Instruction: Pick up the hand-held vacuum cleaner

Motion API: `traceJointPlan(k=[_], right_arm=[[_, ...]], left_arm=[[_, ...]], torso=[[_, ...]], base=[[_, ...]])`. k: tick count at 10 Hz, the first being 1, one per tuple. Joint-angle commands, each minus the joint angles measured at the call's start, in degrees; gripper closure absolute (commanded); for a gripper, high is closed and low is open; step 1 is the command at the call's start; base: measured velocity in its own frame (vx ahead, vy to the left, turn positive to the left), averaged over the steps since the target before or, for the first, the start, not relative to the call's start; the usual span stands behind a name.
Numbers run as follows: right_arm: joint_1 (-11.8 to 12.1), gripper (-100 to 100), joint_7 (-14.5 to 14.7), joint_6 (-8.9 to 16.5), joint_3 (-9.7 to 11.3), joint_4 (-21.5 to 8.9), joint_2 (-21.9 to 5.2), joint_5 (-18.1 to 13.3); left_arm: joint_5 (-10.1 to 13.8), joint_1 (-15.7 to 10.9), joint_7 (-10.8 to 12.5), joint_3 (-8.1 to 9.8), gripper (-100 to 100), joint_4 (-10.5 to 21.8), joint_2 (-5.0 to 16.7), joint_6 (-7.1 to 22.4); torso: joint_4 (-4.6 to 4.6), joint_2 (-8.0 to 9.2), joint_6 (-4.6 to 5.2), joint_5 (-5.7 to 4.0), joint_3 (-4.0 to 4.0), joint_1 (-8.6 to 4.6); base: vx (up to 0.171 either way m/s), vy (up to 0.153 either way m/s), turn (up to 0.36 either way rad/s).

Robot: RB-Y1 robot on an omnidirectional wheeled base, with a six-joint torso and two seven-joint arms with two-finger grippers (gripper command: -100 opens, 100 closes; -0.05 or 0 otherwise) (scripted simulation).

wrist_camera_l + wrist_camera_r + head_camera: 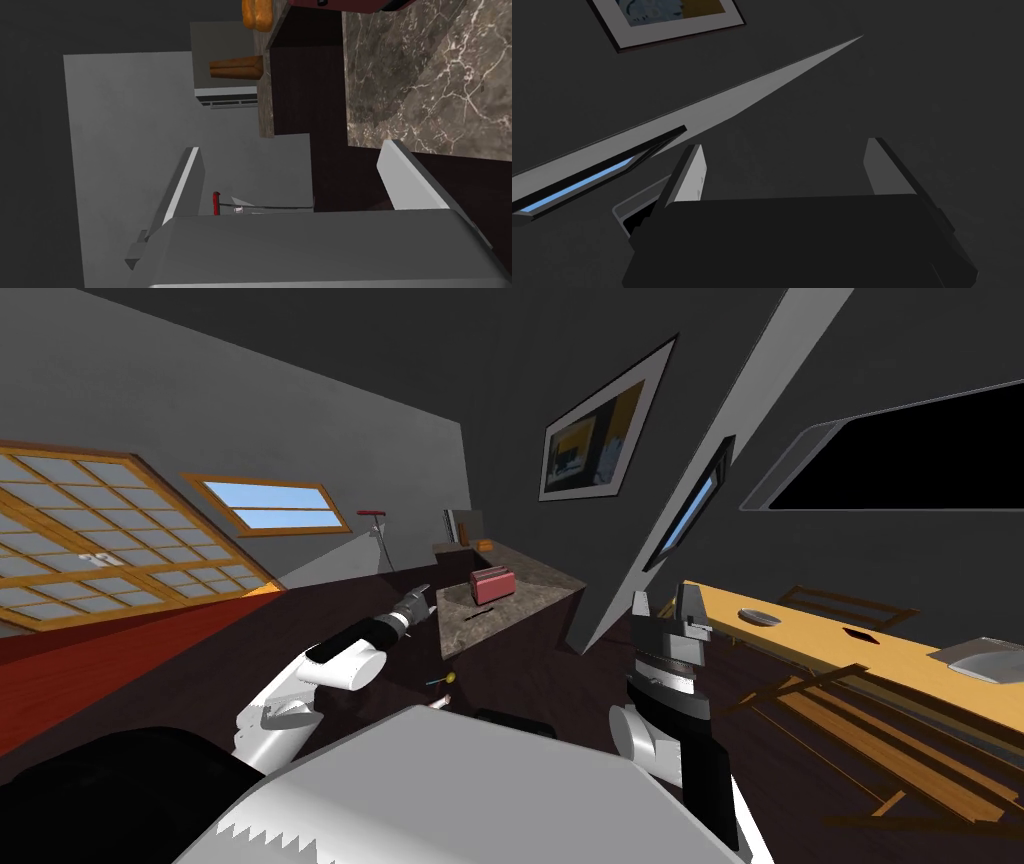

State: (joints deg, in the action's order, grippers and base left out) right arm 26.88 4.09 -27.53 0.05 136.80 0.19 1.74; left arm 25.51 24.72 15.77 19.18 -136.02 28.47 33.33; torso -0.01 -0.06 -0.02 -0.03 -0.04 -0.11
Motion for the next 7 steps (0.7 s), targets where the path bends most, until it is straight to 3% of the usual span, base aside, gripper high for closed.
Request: traceJointPlan(k=[1, 3, 4, 7], right_arm=[[0.0, 0, 0.0, 0.0, 0.0, 0.0, 0.0, 0.0], [0.0, 0, 0.0, 0.0, 0.0, 0.0, 0.0, 0.0], [0.0, 0, 0.0, 0.0, 0.0, 0.0, 0.0, 0.0], [0.0, 0, 0.0, 0.0, 0.0, 0.0, 0.0, 0.0]], left_arm=[[2.7, -0.1, 2.1, 1.62, -100, 1.4, 1.7, 2.9], [2.7, -0.1, 2.1, 1.62, -100, 1.4, 1.7, 5.6], [4.8, -0.1, 3.9, 3.03, -100, 2.5, 2.9, 7.7], [7.0, 0.0, 5.7, 4.38, -100, 3.7, 4.2, 13.0]], torso=[[0.0, 0.0, 0.0, 0.0, 0.0, 0.0], [-0.01, -0.04, 0.0, -0.01, -0.02, -0.04], [0.0, 0.01, 0.0, 0.01, 0.0, 0.04], [-0.02, -0.08, 0.03, -0.01, -0.05, -0.03]], base=[[0.033, -0.046, -0.106], [0.021, -0.029, -0.041], [0.021, -0.032, -0.11], [0.039, -0.037, -0.117]])
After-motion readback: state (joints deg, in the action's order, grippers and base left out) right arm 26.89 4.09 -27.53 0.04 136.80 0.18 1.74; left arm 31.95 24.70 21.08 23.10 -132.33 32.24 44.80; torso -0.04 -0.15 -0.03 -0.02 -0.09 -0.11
